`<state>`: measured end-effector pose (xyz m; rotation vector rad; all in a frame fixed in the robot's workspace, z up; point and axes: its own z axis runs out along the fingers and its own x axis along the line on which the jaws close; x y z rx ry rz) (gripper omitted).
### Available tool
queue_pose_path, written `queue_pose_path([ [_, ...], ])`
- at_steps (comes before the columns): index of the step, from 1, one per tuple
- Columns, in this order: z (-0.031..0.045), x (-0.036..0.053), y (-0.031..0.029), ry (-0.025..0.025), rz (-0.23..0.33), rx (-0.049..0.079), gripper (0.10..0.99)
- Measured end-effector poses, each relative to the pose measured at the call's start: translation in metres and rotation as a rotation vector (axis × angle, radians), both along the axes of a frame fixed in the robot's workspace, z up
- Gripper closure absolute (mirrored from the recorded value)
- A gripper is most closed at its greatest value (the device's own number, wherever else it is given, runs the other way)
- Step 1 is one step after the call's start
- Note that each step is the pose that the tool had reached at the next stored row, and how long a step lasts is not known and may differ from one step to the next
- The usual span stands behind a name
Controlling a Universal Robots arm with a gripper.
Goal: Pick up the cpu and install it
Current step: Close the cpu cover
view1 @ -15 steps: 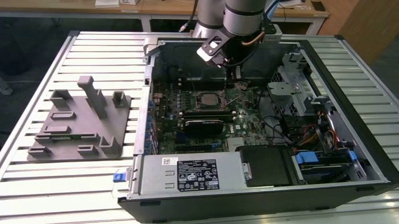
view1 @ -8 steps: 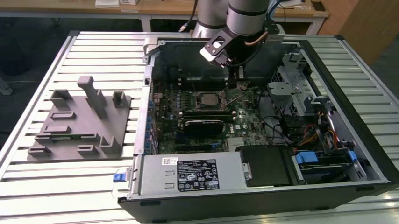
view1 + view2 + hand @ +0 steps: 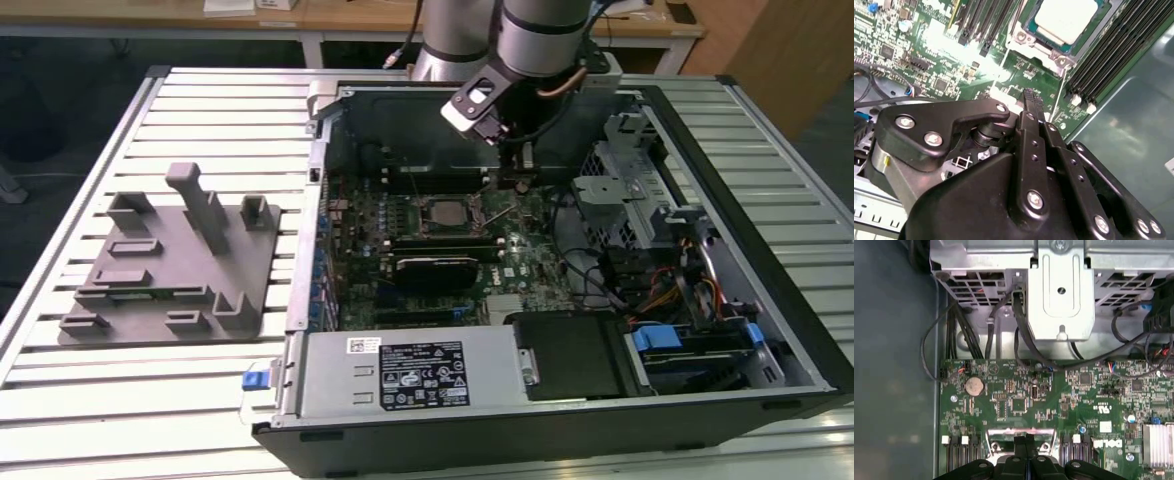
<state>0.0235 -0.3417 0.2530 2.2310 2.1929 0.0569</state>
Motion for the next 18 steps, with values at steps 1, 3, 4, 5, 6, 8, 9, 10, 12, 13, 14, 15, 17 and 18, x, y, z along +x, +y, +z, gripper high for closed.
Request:
queue_pose_path([
  [1, 0.0, 0.0015, 0.0, 0.0, 0.0, 0.0, 0.98],
  [3, 0.0, 0.0047, 0.0, 0.0, 0.0, 0.0, 0.98],
  [4, 0.0, 0.0062, 0.0, 0.0, 0.0, 0.0, 0.98],
  [5, 0.0, 0.0077, 0.0, 0.0, 0.0, 0.0, 0.98],
  [6, 0.0, 0.0093, 0.0, 0.0, 0.0, 0.0, 0.98],
  [8, 0.0, 0.0123, 0.0, 0.0, 0.0, 0.0, 0.98],
  [9, 0.0, 0.0139, 0.0, 0.0, 0.0, 0.0, 0.98],
  [10, 0.0, 0.0156, 0.0, 0.0, 0.0, 0.0, 0.98],
  [12, 0.0, 0.0193, 0.0, 0.0, 0.0, 0.0, 0.98],
  [13, 0.0, 0.0211, 0.0, 0.0, 0.0, 0.0, 0.98],
  [14, 0.0, 0.0229, 0.0, 0.0, 0.0, 0.0, 0.98],
  [15, 0.0, 0.0247, 0.0, 0.0, 0.0, 0.0, 0.98],
  [17, 0.0, 0.0284, 0.0, 0.0, 0.0, 0.0, 0.98],
  [18, -0.0001, 0.03, 0.0, 0.0, 0.0, 0.0, 0.98],
])
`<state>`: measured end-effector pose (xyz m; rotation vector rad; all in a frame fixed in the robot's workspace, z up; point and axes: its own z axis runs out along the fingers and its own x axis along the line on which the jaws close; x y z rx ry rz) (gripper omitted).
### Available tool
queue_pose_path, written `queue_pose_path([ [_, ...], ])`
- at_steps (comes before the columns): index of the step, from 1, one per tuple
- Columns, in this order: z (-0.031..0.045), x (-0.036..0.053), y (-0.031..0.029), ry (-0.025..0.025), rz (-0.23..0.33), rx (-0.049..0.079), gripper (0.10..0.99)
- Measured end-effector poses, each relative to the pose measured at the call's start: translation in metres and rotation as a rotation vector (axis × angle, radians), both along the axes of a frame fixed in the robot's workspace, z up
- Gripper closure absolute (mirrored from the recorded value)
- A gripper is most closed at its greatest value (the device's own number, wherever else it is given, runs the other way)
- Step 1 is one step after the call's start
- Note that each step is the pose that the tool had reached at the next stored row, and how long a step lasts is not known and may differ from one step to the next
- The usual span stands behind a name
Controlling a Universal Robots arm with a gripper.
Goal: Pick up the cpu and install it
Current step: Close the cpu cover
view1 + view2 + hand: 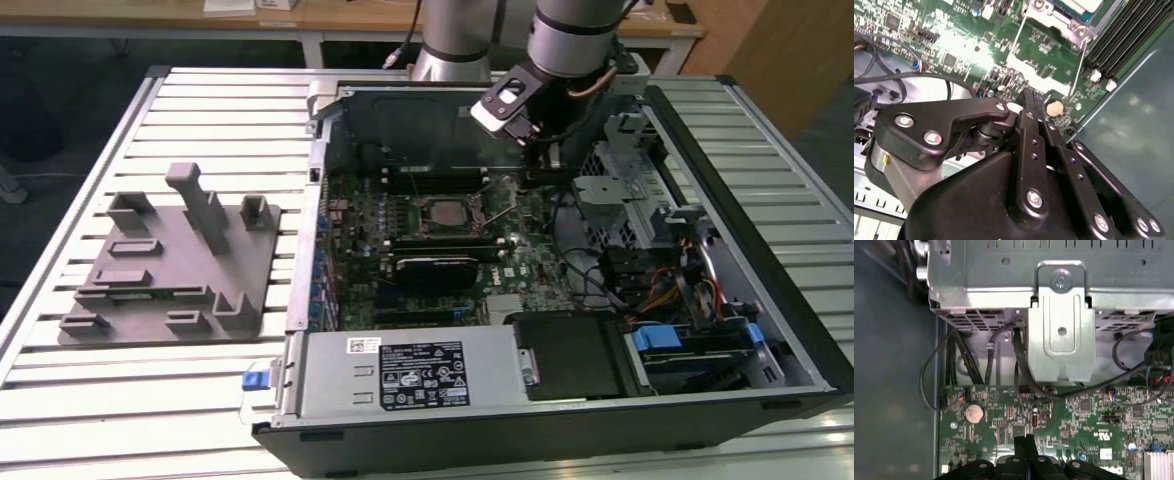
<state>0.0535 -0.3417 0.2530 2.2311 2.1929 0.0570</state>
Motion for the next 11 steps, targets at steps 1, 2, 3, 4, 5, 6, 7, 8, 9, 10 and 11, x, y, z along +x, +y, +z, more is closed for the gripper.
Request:
queue_pose_path([
  [1, -0.0002, 0.0014, 0.0, 0.0, 0.0, 0.0, 0.98],
  [2, -0.0008, 0.0022, 0.0001, 0.0, 0.0, 0.0, 0.98],
  [3, -0.0019, 0.0025, 0.0, 0.0, 0.0, 0.0, 0.98],
  [4, -0.0032, 0.0027, 0.0, 0.0, 0.0, 0.0, 0.98],
  [5, -0.0046, 0.0029, 0.0, 0.0001, 0.0, 0.0, 0.98],
  [6, -0.0059, 0.0031, 0.0, 0.0, 0.0, 0.0, 0.98],
  [7, -0.0069, 0.0033, 0.0, 0.0, 0.0, 0.0, 0.98],
  [8, -0.0079, 0.0035, 0.0, 0.0, 0.0, 0.0, 0.98],
  [9, -0.0087, 0.0037, 0.0, 0.0, 0.0, 0.0, 0.98],
  [10, -0.0095, 0.0039, 0.0, 0.0, 0.0, 0.0, 0.98],
  [11, -0.0101, 0.004, 0.0, 0.0, 0.0, 0.0, 0.98],
])
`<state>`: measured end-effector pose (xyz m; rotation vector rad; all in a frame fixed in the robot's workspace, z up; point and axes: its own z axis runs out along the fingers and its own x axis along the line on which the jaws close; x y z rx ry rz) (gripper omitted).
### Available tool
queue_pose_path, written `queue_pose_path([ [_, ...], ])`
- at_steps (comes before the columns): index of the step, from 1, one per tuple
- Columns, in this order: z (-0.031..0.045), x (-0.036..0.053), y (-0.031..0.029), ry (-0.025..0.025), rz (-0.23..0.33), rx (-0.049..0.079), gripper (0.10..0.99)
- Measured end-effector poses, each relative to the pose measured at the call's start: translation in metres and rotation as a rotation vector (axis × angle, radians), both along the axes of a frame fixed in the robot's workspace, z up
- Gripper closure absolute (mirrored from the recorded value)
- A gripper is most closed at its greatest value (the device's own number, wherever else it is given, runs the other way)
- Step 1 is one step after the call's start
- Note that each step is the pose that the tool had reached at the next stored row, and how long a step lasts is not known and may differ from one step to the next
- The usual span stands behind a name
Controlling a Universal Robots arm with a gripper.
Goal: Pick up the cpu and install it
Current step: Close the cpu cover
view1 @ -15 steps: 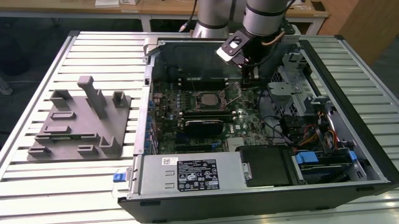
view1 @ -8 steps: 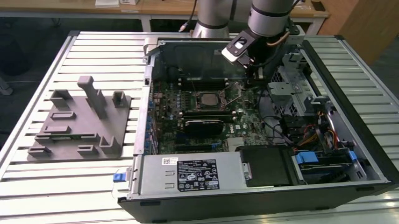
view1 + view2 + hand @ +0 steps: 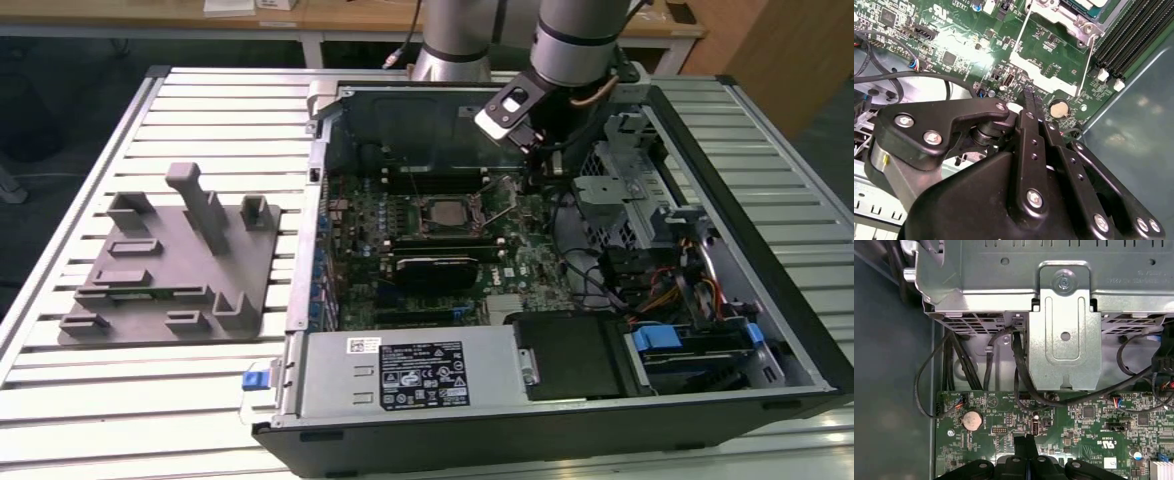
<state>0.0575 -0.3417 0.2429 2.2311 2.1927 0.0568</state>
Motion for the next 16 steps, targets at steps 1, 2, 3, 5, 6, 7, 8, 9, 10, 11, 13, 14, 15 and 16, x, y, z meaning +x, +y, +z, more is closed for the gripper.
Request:
queue_pose_path([
  [1, -0.0006, 0.0002, 0.0, 0.0, 0.0, 0.0, 0.98],
  [2, -0.0013, 0.0003, 0.0, 0.0, 0.0, 0.0, 0.98],
  [3, -0.0018, 0.0004, 0.0, 0.0, 0.0, 0.0, 0.98],
  [5, -0.0024, 0.0004, 0.0, 0.0, 0.0, 0.0, 0.98],
  [6, -0.0024, 0.0005, 0.0, 0.0, 0.0, 0.0, 0.98],
  [7, -0.0024, 0.0005, 0.0, 0.0, 0.0, 0.0, 0.98],
  [8, -0.0024, 0.0005, 0.0, 0.0, 0.0, 0.0, 0.98],
  [9, -0.0025, 0.0005, 0.0, 0.0, 0.0, 0.0, 0.98],
  [10, -0.0028, 0.0005, 0.0001, -0.0001, 0.0, 0.0, 0.98],
  [11, -0.0033, 0.0005, 0.0001, -0.0001, 0.0, 0.0, 0.98],
  [13, -0.004, 0.0005, 0.0, 0.0, 0.0, 0.0, 0.98],
  [14, -0.0045, 0.0005, 0.0, 0.0, 0.0, 0.0, 0.98],
  [15, -0.0048, 0.0005, 0.0, 0.0, 0.0, 0.0, 0.98],
  [16, -0.005, 0.0005, 0.0, 0.0, 0.0, 0.0, 0.98],
])
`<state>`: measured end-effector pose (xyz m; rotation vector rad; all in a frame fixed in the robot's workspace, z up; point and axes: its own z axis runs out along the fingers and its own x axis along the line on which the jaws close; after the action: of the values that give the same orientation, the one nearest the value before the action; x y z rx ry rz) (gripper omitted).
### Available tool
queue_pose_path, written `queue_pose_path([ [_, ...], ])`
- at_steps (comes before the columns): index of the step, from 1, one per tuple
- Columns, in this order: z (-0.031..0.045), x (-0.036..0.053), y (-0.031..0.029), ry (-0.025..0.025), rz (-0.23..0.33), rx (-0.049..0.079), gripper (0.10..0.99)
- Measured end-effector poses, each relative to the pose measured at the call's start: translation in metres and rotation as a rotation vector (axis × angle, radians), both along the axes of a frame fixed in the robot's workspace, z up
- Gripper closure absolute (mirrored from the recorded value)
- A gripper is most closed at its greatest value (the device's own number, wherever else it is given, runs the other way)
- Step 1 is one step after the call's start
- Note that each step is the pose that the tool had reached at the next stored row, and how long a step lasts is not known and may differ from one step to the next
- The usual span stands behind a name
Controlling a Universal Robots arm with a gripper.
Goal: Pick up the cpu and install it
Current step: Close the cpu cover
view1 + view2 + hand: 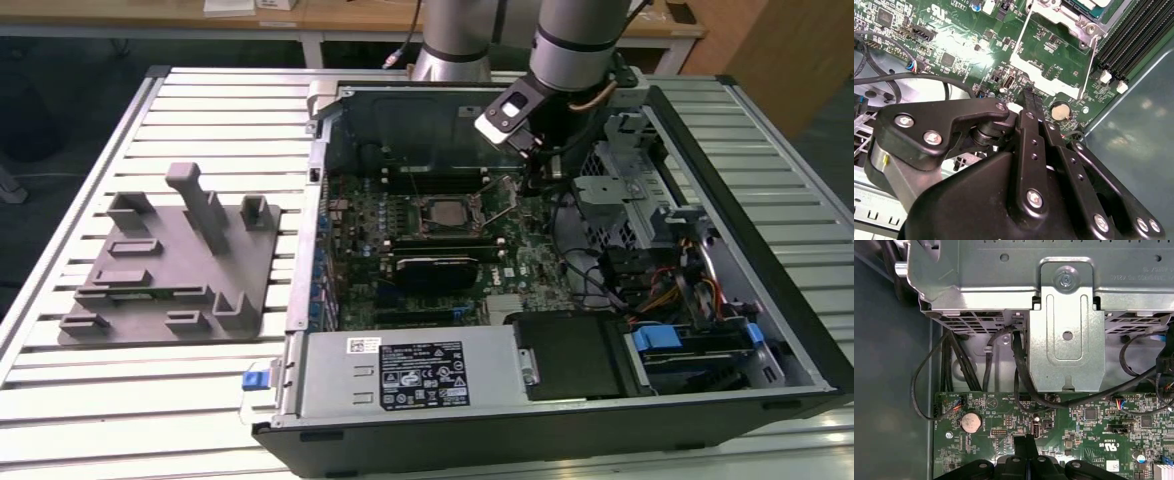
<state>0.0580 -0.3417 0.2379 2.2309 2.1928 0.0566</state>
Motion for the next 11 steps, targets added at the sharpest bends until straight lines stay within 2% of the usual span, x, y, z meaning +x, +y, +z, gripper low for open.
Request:
queue_pose_path([
  [11, -0.0002, -0.0022, 0.0, 0.0, 0.0, 0.0, 0.98],
])
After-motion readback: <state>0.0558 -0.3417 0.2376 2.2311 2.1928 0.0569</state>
